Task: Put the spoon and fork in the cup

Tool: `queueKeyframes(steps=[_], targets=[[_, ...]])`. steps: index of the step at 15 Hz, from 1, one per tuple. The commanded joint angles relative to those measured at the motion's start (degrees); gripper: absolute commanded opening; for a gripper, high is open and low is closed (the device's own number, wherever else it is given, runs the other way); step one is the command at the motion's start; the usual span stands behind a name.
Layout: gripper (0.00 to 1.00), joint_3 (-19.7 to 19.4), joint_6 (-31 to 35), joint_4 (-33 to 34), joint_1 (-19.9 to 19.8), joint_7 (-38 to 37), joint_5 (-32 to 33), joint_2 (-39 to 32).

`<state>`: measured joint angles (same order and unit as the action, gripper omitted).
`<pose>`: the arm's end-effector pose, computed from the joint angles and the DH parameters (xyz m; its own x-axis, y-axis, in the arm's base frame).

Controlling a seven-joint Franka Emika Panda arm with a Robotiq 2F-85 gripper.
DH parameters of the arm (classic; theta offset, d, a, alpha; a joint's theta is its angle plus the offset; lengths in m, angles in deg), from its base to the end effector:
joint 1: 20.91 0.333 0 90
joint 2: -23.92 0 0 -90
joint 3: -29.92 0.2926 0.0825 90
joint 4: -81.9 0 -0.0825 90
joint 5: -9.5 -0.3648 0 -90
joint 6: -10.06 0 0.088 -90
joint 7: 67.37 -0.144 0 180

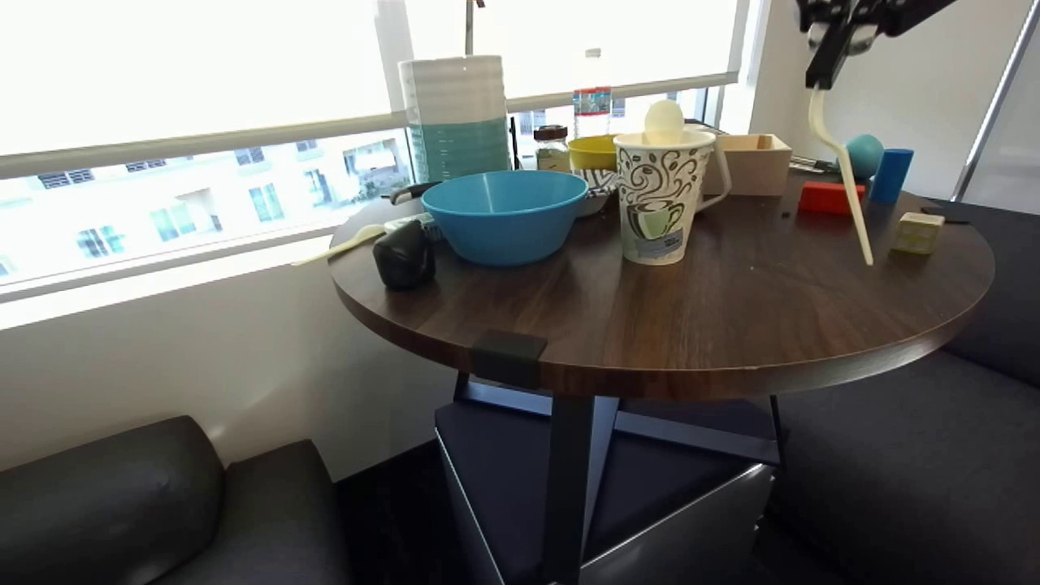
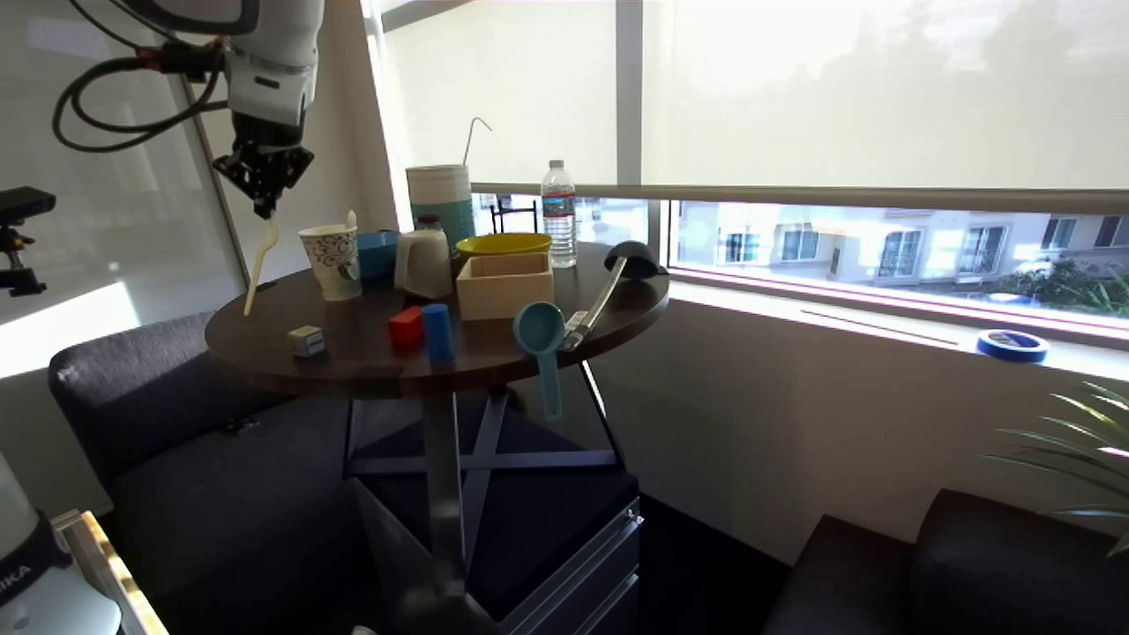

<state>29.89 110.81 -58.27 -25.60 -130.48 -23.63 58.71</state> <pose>0.3603 0.0388 0.4722 0.2516 -0.8163 -0.5200 -0.9678 -0.2090 -0.1404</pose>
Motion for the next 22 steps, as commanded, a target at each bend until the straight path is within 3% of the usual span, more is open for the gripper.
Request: queueKeyframes(steps=[1, 6, 13, 18, 22], targets=[[0.01, 1.6, 1.2, 0.9, 0.0, 4.3, 0.2, 6.2], [0.01, 2.7, 7.8, 1.2, 0.7, 11.7, -2.5, 11.2], [0.01, 2.7, 24.7, -1.2, 5.1, 27.8, -11.7, 10.1], [0.01, 2.7, 24.1, -2.2, 5.7, 33.7, -18.1, 6.4], [0.01, 4.3, 24.6, -2.6, 3.9, 33.3, -17.1, 3.3]])
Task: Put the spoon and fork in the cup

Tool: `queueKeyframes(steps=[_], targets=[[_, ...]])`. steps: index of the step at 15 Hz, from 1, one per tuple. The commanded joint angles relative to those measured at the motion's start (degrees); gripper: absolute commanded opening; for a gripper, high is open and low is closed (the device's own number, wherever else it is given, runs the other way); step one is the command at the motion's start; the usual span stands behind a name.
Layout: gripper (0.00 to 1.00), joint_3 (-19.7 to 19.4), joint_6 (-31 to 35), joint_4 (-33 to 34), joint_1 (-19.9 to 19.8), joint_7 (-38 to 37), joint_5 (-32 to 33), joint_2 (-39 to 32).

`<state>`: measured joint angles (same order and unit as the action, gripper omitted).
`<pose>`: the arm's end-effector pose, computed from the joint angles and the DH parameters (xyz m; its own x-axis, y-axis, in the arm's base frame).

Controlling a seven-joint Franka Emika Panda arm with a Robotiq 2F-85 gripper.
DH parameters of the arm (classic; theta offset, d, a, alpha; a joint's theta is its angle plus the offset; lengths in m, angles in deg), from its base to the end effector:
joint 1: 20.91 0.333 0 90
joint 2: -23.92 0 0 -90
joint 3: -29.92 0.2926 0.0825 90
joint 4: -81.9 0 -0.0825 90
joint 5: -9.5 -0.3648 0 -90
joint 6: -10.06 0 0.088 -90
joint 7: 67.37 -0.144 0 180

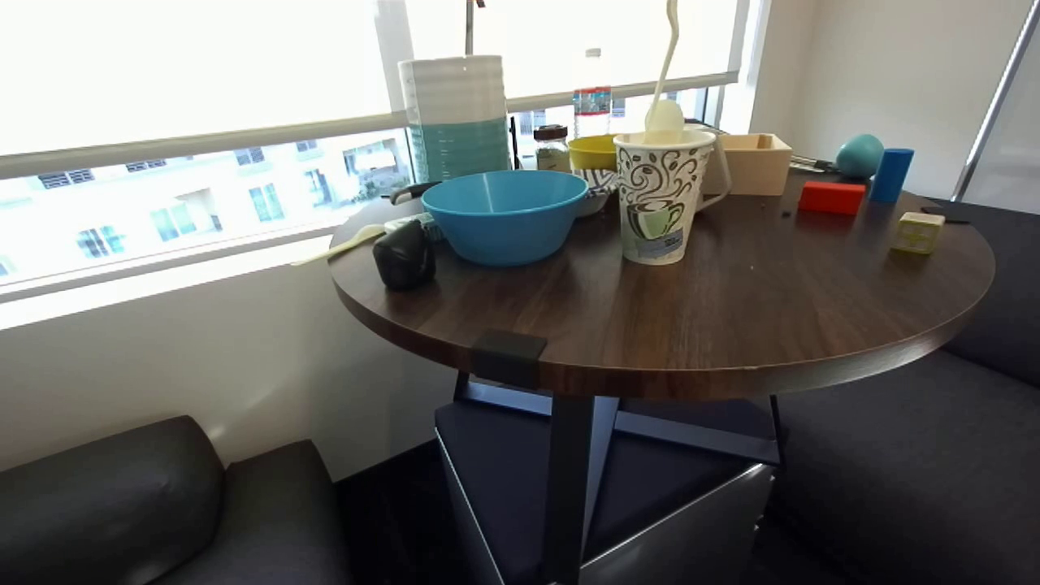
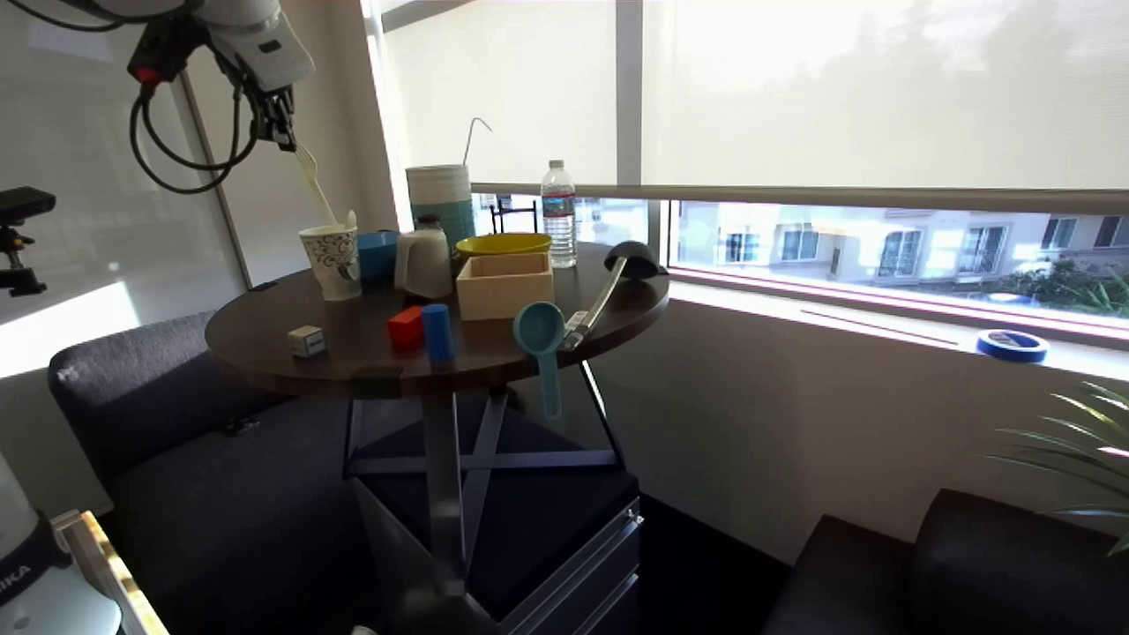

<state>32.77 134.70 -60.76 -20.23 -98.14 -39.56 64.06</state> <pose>0.3861 0.0775 0.5321 0.7102 -0.6762 -0.1958 -0.5743 -0.3957 -0.7167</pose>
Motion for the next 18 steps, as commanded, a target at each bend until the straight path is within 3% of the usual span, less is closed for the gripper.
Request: queueKeyframes(steps=[1, 10, 11, 12, 18], targets=[[0.01, 1.7, 0.9, 0.0, -1.8, 0.5, -0.7, -2.8], [0.01, 2.9, -0.2, 0.0, -4.4, -4.4, 2.4, -8.8], [0.28, 2.8, -0.2, 0.1, -4.5, -5.0, 2.5, -9.1], [0.29, 2.8, -0.3, 0.1, -4.4, -5.2, 2.7, -9.2], [0.70, 3.5, 0.6, -0.1, -4.3, -4.8, 3.9, -6.3]])
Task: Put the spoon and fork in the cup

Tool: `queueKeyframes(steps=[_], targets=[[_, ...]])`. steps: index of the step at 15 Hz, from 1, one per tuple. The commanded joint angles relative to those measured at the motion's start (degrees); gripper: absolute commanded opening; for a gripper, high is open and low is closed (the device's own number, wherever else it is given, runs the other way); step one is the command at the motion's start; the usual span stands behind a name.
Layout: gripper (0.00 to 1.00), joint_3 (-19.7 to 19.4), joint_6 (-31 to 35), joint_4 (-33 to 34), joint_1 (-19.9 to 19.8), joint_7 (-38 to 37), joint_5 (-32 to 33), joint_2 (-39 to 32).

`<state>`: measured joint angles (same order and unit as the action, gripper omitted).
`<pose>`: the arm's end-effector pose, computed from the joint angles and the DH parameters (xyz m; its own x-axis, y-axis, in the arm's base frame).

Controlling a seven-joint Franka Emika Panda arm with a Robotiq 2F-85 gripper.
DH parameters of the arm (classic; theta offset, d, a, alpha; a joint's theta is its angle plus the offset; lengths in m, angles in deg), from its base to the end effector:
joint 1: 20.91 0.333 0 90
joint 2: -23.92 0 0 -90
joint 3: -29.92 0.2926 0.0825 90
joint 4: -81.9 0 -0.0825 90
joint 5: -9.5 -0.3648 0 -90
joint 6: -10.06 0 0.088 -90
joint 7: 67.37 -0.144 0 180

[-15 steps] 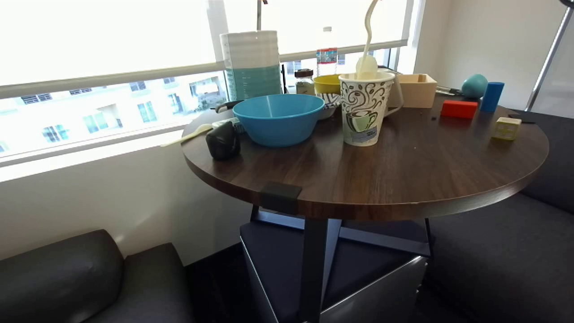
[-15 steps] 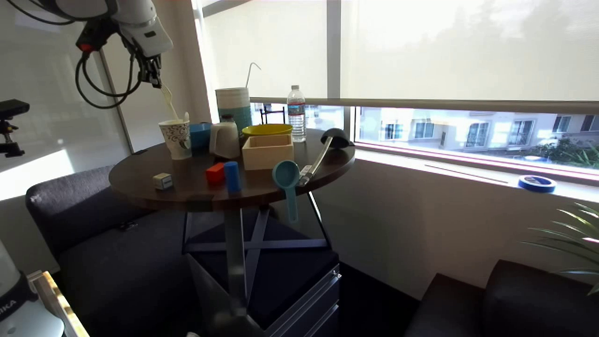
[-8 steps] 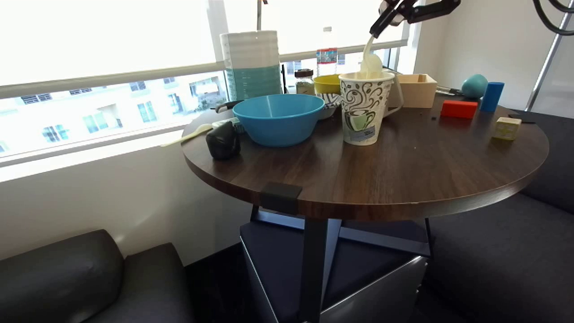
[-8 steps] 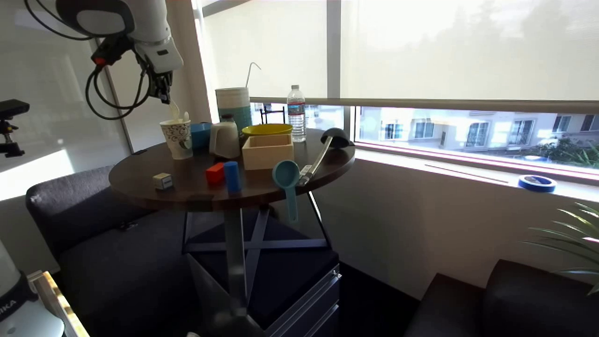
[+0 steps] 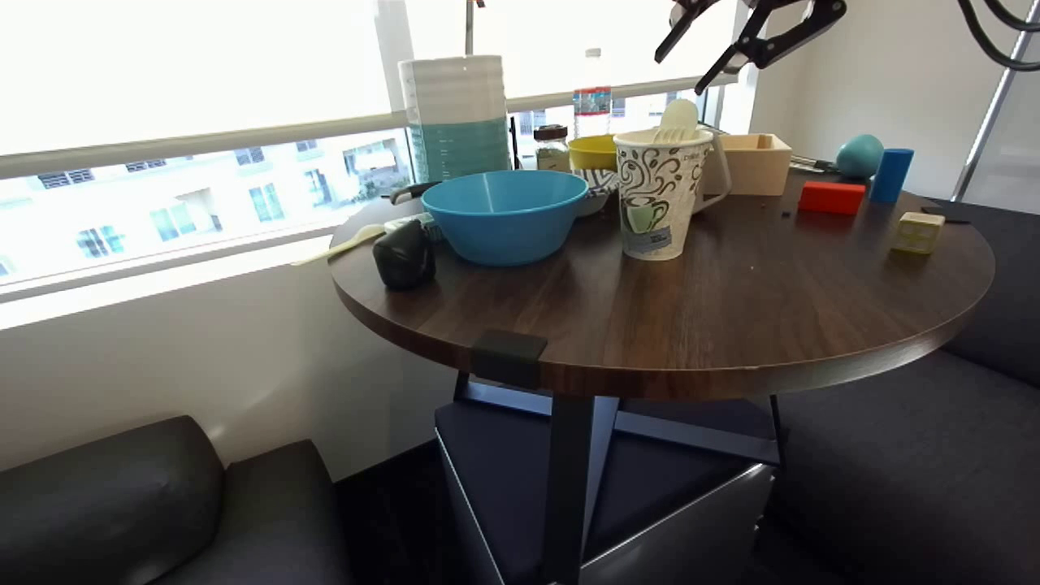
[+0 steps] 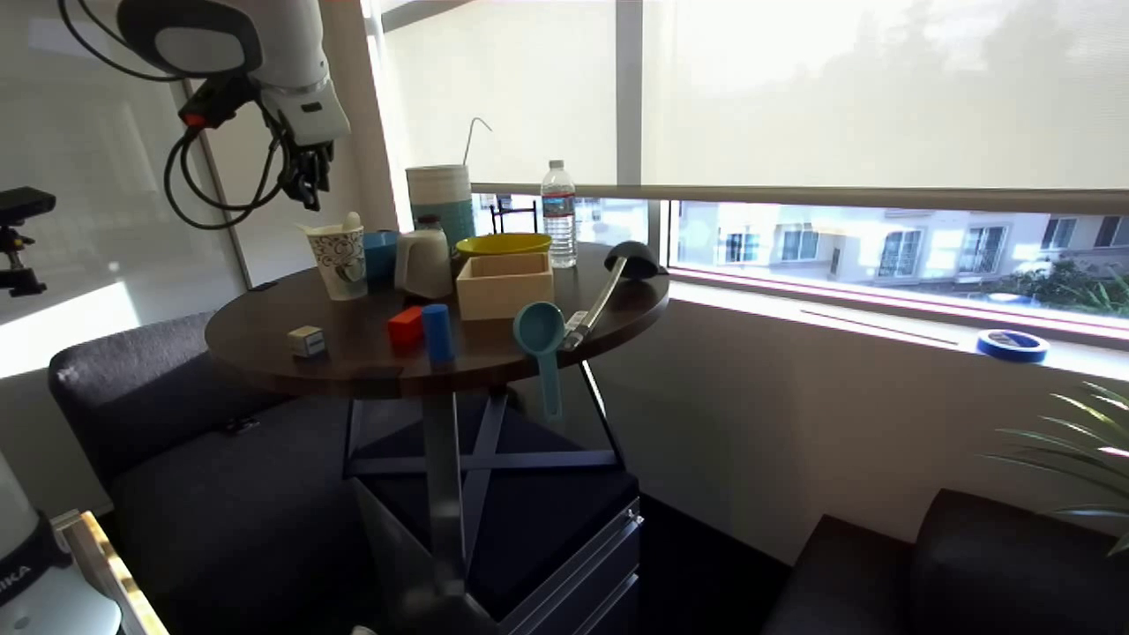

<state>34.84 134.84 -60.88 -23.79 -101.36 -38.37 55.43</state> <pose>0.4134 0.0661 0.4685 0.6156 -0.7263 -0.3059 -0.7214 -0.3632 -0.5897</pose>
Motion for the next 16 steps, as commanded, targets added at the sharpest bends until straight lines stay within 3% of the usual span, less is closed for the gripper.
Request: queueKeyframes(steps=[1, 4, 11, 16], targets=[[0.77, 2.1, 0.8, 0.0, -1.1, -1.6, 4.8, 3.1], [0.99, 3.9, 1.0, 0.1, -1.7, -0.9, 13.8, 5.3], [1.00, 6.7, 0.4, -0.8, 0.3, 2.8, 29.9, 10.3], [1.00, 8.8, 1.6, -1.8, 2.5, 6.5, 35.5, 13.8]])
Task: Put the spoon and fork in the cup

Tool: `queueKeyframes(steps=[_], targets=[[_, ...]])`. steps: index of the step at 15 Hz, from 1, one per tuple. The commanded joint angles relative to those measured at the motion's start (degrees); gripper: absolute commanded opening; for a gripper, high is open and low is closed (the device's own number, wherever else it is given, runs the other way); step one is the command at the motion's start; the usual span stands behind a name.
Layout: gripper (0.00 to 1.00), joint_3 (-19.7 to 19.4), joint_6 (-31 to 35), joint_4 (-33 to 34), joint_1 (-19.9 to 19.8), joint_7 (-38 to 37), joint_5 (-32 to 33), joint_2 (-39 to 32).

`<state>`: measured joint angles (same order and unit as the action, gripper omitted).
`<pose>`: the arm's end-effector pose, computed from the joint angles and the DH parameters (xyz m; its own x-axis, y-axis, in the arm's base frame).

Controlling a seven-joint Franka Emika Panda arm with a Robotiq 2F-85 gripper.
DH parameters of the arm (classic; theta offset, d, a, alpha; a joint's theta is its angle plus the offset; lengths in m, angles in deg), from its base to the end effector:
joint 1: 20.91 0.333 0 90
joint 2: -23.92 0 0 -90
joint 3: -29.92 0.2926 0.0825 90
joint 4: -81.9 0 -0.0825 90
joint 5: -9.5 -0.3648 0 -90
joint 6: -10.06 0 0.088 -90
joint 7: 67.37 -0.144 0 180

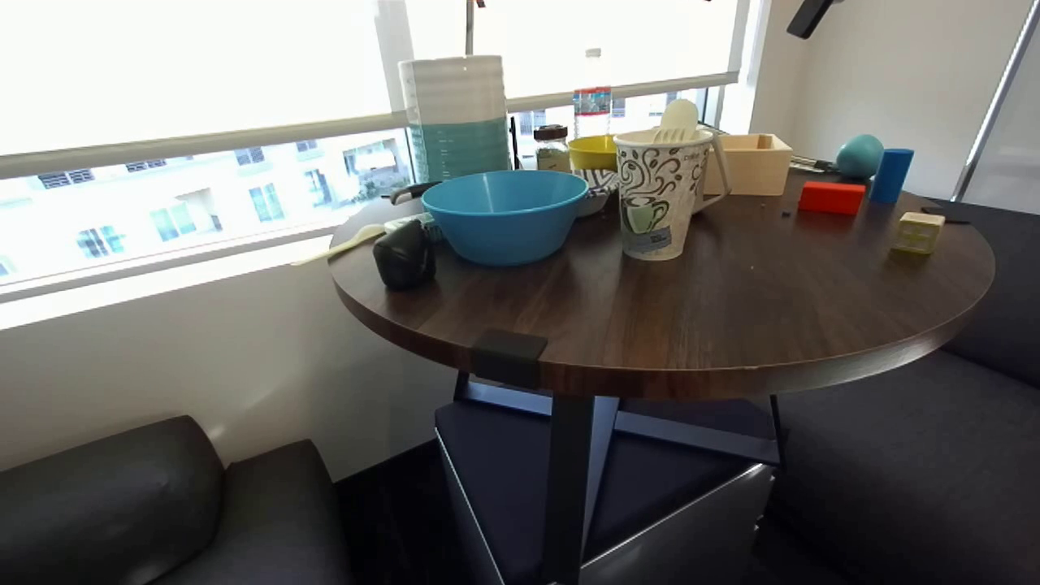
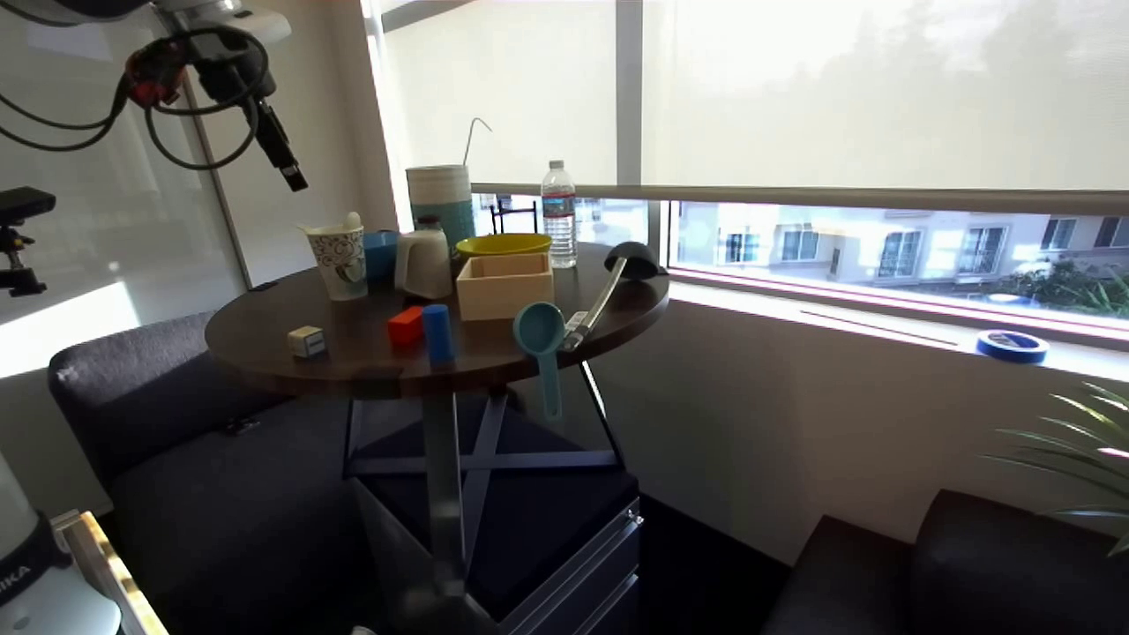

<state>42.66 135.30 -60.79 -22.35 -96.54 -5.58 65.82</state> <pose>0.3721 0.0985 0.5169 0.8424 -0.4498 0.2966 -0.3686 -0.8827 -0.2915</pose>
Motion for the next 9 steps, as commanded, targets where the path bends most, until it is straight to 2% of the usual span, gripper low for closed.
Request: queueKeyframes(steps=[1, 9], targets=[[1.00, 1.3, 1.6, -2.1, 1.4, 2.0, 3.2, 4.0], [1.00, 1.8, 1.0, -1.3, 1.8, 1.3, 3.3, 3.9]])
